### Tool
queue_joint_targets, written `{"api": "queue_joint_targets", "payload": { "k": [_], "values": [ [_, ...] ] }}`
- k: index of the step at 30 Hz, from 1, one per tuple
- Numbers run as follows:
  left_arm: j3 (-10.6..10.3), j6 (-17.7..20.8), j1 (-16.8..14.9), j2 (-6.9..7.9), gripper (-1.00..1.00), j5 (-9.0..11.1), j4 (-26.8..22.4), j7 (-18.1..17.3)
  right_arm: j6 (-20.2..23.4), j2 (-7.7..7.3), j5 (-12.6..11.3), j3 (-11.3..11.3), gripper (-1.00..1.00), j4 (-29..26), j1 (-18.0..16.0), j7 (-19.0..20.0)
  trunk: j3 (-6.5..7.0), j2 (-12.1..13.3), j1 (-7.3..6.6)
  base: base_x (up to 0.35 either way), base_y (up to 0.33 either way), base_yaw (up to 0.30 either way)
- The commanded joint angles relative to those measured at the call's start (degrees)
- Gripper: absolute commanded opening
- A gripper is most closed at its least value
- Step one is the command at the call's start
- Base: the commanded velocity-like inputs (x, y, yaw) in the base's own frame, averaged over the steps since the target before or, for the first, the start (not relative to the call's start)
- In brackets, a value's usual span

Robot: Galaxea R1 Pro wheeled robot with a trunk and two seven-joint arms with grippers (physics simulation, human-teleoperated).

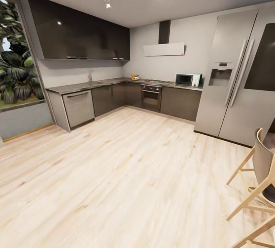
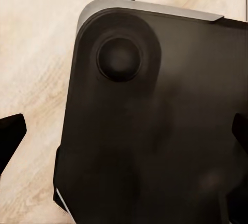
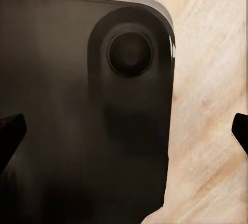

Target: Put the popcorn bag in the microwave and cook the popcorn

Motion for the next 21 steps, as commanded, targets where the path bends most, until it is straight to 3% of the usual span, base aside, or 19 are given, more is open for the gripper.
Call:
{"api": "queue_joint_targets", "payload": {
  "k": [1,21],
  "values": [
    [0.0,-0.1,0.0,-0.04,1.00,0.3,0.0,0.0,-0.2,-0.01,0.1,0.1,1.00,0.0,0.0,0.0,-0.04,0.0,0.04,0.328,0.000,0.000],
    [0.0,-0.4,0.0,0.01,1.00,0.2,0.0,0.0,-0.3,-0.01,0.2,0.1,1.00,0.0,0.0,0.0,-0.04,0.0,0.04,0.328,0.000,0.000]
  ]
}}
